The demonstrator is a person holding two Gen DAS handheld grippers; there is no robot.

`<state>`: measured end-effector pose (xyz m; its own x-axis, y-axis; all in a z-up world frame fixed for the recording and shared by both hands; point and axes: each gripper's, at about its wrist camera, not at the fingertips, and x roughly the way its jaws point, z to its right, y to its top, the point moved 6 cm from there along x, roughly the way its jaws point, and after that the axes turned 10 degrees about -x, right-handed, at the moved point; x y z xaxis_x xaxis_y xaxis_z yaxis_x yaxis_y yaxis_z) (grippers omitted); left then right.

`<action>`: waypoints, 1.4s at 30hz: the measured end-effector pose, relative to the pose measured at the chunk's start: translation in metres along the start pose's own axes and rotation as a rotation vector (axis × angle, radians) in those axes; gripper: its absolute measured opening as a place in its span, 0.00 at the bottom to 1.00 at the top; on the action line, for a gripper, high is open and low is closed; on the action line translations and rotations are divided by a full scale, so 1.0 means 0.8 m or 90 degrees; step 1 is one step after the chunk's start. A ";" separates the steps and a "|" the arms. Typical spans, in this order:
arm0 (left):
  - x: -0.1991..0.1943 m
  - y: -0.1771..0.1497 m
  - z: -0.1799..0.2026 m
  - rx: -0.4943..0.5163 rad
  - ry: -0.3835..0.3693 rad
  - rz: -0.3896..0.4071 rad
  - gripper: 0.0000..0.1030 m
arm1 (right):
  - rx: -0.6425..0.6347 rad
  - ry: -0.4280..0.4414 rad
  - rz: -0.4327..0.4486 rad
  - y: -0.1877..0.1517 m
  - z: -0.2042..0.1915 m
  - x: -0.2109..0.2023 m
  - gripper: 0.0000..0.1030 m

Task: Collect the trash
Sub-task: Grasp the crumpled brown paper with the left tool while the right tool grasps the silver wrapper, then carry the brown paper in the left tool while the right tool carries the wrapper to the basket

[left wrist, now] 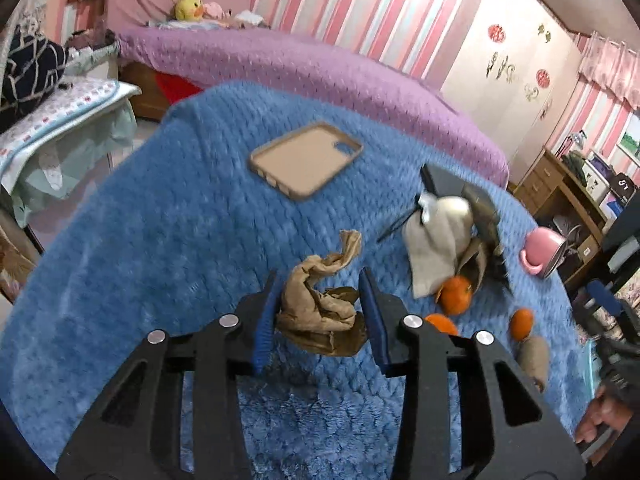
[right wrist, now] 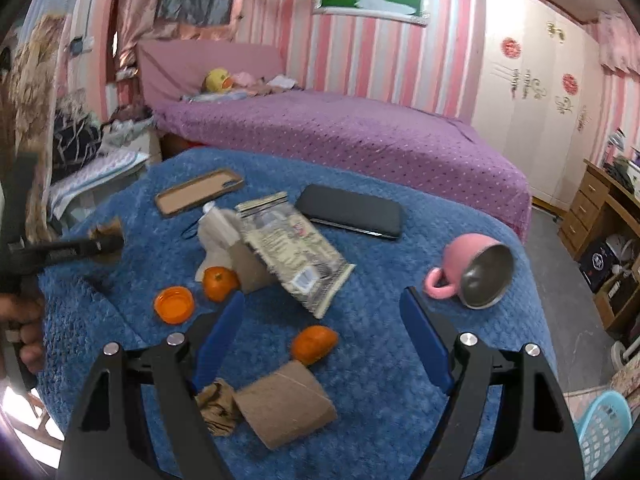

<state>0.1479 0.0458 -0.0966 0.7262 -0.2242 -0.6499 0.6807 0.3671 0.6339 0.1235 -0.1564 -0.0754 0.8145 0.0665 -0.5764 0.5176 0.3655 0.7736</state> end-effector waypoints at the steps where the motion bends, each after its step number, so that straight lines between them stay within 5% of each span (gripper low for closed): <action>1: -0.005 0.003 0.001 -0.001 -0.004 0.005 0.37 | -0.015 -0.003 -0.010 0.001 -0.006 0.007 0.76; 10: -0.025 0.018 0.005 -0.014 -0.042 0.020 0.37 | -0.197 -0.100 -0.129 0.003 -0.042 0.092 0.75; 11: -0.026 0.019 0.005 -0.013 -0.042 0.022 0.37 | -0.215 -0.105 -0.138 0.004 -0.045 0.099 0.69; 13: -0.029 0.021 0.005 -0.018 -0.047 0.024 0.37 | -0.221 -0.087 -0.162 0.002 -0.049 0.114 0.37; 14: -0.030 0.021 0.004 -0.020 -0.049 0.025 0.37 | -0.218 -0.079 -0.168 0.002 -0.049 0.119 0.10; 16: -0.032 0.022 0.005 -0.020 -0.052 0.026 0.37 | -0.210 -0.075 -0.161 0.002 -0.048 0.117 0.04; 25: -0.045 0.022 0.031 -0.009 -0.086 0.037 0.37 | -0.024 -0.041 0.028 0.018 -0.001 -0.035 0.01; 31: -0.092 0.003 0.100 0.042 -0.149 0.072 0.37 | 0.070 -0.027 0.079 -0.001 0.054 -0.121 0.01; 42: -0.112 -0.053 0.174 0.119 -0.175 0.072 0.37 | 0.159 -0.024 0.153 -0.040 0.125 -0.176 0.01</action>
<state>0.0672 -0.0757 -0.0071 0.7792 -0.4352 -0.4510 0.5825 0.2370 0.7775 0.0190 -0.2703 0.0074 0.9273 0.0871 -0.3640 0.3549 0.1041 0.9291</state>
